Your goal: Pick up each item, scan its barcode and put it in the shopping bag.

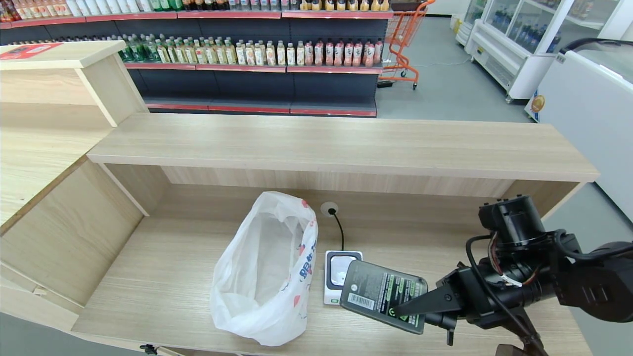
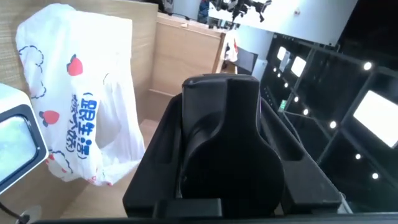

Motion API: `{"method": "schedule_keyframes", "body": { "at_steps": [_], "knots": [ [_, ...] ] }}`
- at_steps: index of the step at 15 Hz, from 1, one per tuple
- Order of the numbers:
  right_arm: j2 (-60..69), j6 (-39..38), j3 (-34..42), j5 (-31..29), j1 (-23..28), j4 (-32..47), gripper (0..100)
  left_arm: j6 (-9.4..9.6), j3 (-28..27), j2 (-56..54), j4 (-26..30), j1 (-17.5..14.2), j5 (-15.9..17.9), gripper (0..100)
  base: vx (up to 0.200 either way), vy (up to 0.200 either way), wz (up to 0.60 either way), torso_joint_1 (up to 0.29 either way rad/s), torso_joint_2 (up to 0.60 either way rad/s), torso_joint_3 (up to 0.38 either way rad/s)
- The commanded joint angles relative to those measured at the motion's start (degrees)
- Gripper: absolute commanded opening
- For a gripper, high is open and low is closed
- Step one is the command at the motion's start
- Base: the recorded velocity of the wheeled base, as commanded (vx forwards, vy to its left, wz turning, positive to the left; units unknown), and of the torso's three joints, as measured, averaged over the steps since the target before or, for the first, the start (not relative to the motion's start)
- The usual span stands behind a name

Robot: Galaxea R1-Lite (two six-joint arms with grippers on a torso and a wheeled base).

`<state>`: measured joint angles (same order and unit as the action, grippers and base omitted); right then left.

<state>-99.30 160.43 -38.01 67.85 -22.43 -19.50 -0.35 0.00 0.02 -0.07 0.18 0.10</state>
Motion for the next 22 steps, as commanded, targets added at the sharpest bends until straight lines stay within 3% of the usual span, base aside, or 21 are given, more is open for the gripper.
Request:
{"method": "schedule_keyframes", "body": {
  "at_steps": [1,22],
  "knots": [
    [-0.5,4.6,0.5,0.1,0.0,0.2,0,-0.09,0.0,0.0,0.0,0.0,0.0,100,0.0,0.0,0.0,0.0,0.0,0.0],
    [-0.9,4.6,0.2,1.6,-4.1,0.4,0,0.0,0.0,0.0,0.0,0.0,0.0,100,0.0,0.0,0.0,0.0,0.0,0.0]
  ]
}}
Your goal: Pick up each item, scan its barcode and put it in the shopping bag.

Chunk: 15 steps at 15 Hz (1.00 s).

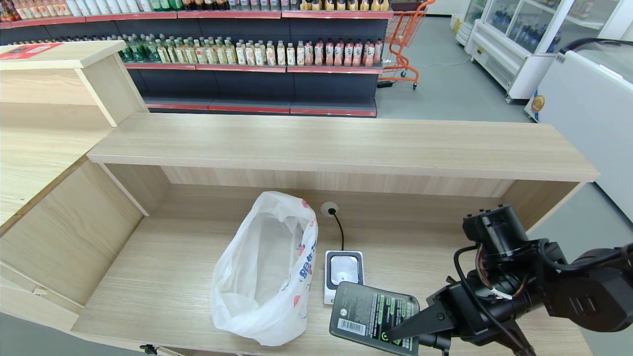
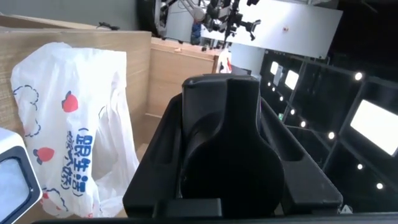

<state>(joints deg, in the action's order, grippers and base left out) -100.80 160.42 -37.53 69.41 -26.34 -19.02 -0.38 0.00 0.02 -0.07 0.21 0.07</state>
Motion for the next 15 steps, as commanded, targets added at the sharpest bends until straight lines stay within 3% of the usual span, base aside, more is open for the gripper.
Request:
{"method": "schedule_keyframes", "body": {
  "at_steps": [1,2,3,5,7,8,10,11,12,13,15],
  "knots": [
    [1.0,4.6,-0.6,0.0,-0.2,-0.1,0,0.03,0.0,0.0,0.0,0.0,0.0,100,0.0,0.0,0.0,0.0,0.0,0.0],
    [1.0,4.6,-0.6,0.0,-0.2,-0.1,0,0.03,0.0,0.0,0.0,0.0,0.0,100,0.0,0.0,0.0,0.0,0.0,0.0],
    [1.0,-6.1,-2.9,-0.4,-0.3,-0.1,0,-0.06,0.0,0.0,0.0,0.0,0.0,100,0.0,0.0,0.0,0.0,0.0,0.0],
    [3.5,-13.2,-2.7,-1.7,-0.2,-0.1,0,0.03,0.0,0.0,0.0,0.0,0.0,100,0.0,0.0,0.0,0.0,0.0,0.0],
    [8.3,-16.4,-3.2,-2.4,1.7,0.1,0,0.03,0.0,0.0,0.0,0.0,0.0,100,0.0,0.0,0.0,0.0,0.0,0.0],
    [10.2,-19.1,-2.9,-2.6,4.0,2.9,0,0.03,0.0,0.0,0.0,0.0,0.0,100,0.0,0.0,0.0,0.0,0.0,0.0],
    [15.7,-26.8,-2.5,-4.0,8.9,16.3,0,-0.06,0.0,0.0,0.0,0.0,0.0,100,0.0,0.0,0.0,0.0,0.0,0.0],
    [17.8,-32.6,-2.5,-4.1,11.1,18.0,0,-0.06,0.0,0.0,0.0,0.0,0.0,100,0.0,0.0,0.0,0.0,0.0,0.0],
    [17.8,-32.6,-2.5,-4.1,11.1,18.0,0,-0.06,0.0,0.0,0.0,0.0,0.0,100,0.0,0.0,0.0,0.0,0.0,0.0],
    [21.7,-49.7,-2.5,-4.1,14.9,17.8,0,-0.06,0.0,0.0,0.0,0.0,0.0,100,0.0,0.0,0.0,0.0,0.0,0.0],
    [25.7,-68.3,-2.5,-4.1,18.3,17.2,0,0.03,0.0,0.0,0.0,0.0,0.0,100,0.0,0.0,0.0,0.0,0.0,0.0]
  ]
}}
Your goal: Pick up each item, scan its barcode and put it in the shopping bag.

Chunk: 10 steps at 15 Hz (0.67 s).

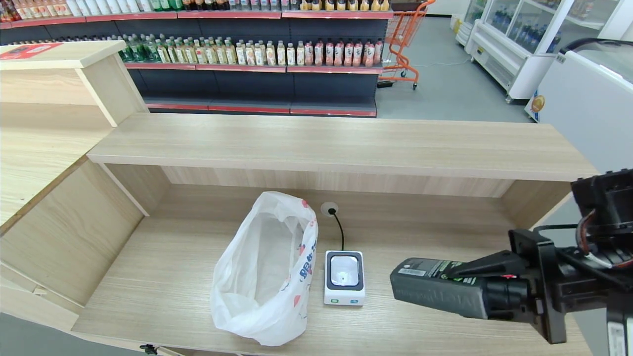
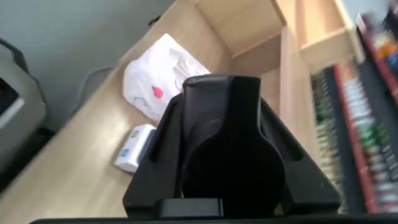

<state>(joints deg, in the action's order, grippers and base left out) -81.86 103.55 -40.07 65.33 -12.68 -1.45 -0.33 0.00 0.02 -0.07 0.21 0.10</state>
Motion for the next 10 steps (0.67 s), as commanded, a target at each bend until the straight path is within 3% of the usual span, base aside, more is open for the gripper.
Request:
{"method": "schedule_keyframes", "body": {
  "at_steps": [1,5,10],
  "knots": [
    [7.8,-20.9,-0.1,0.0,6.4,-0.4,0,-0.11,0.0,0.0,0.0,0.0,0.0,100,0.0,0.0,0.0,0.0,0.0,0.0],
    [6.4,-61.4,0.3,0.1,14.1,-0.4,0,-0.11,0.0,0.0,0.0,0.0,0.0,100,0.0,0.0,0.0,0.0,0.0,0.0],
    [-1.8,-84.0,2.2,0.1,17.8,-0.5,0,-0.11,0.0,0.0,0.0,0.0,0.0,100,0.0,0.0,0.0,0.0,0.0,0.0]
  ]
}}
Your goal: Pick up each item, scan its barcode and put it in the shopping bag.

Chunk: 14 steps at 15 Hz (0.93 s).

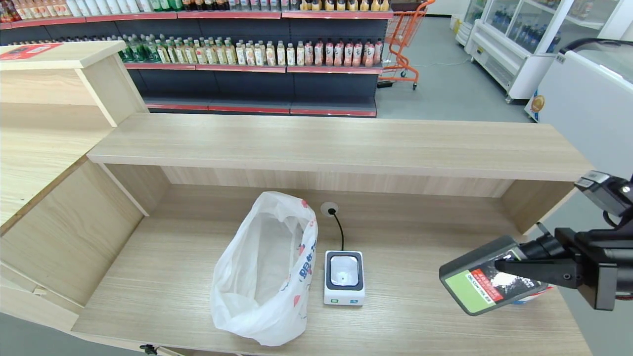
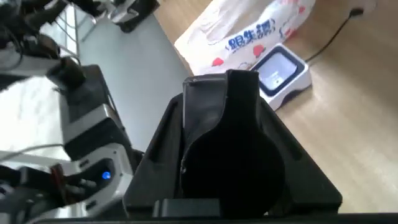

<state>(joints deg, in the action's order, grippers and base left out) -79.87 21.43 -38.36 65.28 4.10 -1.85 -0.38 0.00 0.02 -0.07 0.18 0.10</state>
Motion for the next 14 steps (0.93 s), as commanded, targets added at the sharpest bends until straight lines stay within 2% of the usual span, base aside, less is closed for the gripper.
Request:
{"method": "schedule_keyframes", "body": {
  "at_steps": [1,4,7,11,14],
  "knots": [
    [-6.0,-5.0,0.4,0.1,1.4,-0.8,0,0.03,0.0,0.0,0.0,0.0,0.0,100,0.0,0.0,0.0,0.0,0.0,0.0],
    [-12.5,-8.9,0.7,0.0,2.3,-4.4,0,0.03,0.0,0.0,0.0,0.0,0.0,100,0.0,0.0,0.0,0.0,0.0,0.0],
    [-16.1,-9.2,0.3,-0.1,2.1,-6.3,0,0.03,0.0,0.0,0.0,0.0,0.0,100,0.0,0.0,0.0,0.0,0.0,0.0],
    [-21.3,-9.7,-0.7,-1.3,-0.7,-13.6,0,-0.06,0.0,0.0,0.0,0.0,0.0,100,0.0,0.0,0.0,0.0,0.0,0.0],
    [-22.1,-11.6,-2.2,-1.8,-3.0,-15.1,0,0.03,0.0,0.0,0.0,0.0,0.0,100,0.0,0.0,0.0,0.0,0.0,0.0]
  ]
}}
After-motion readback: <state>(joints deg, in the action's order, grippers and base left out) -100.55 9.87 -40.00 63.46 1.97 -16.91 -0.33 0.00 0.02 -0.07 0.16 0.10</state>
